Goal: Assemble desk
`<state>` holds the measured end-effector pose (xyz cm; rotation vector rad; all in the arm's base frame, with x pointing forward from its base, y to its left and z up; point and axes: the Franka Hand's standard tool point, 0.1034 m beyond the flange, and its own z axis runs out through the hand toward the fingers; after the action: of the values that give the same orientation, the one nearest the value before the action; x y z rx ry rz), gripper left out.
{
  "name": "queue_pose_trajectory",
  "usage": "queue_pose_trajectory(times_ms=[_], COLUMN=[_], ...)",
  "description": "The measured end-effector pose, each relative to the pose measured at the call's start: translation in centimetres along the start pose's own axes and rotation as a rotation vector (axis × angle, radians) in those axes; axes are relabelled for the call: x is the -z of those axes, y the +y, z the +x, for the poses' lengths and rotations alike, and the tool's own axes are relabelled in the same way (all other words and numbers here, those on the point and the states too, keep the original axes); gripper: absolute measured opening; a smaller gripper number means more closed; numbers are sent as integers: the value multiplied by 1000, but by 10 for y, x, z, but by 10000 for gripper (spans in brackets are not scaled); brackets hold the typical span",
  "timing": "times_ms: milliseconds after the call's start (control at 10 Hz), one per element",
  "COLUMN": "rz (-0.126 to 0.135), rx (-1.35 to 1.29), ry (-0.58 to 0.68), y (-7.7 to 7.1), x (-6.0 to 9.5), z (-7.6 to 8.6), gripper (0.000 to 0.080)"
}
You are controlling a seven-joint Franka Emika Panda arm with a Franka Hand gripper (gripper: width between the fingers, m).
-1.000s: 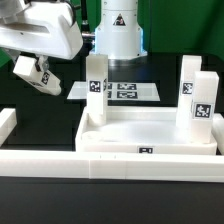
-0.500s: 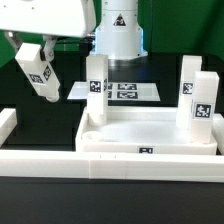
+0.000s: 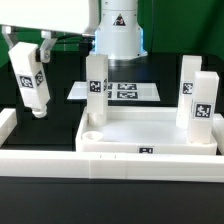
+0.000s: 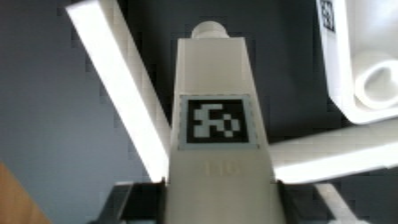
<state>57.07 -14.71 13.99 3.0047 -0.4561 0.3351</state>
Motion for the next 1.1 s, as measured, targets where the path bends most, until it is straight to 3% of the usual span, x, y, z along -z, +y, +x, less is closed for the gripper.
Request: queue_pose_trajectory(times_ms=[200, 300, 600, 700, 900, 1100], rz=[13, 17, 16, 22, 46, 54], rx=[70, 72, 71, 68, 111, 139], ry=[12, 5, 2, 6, 36, 57], y=[-27, -33, -31, -37, -67, -82], x=[4, 4, 3, 6, 18, 20], z=[6, 6, 5, 6, 12, 13], gripper=[290, 290, 290, 290, 290, 290])
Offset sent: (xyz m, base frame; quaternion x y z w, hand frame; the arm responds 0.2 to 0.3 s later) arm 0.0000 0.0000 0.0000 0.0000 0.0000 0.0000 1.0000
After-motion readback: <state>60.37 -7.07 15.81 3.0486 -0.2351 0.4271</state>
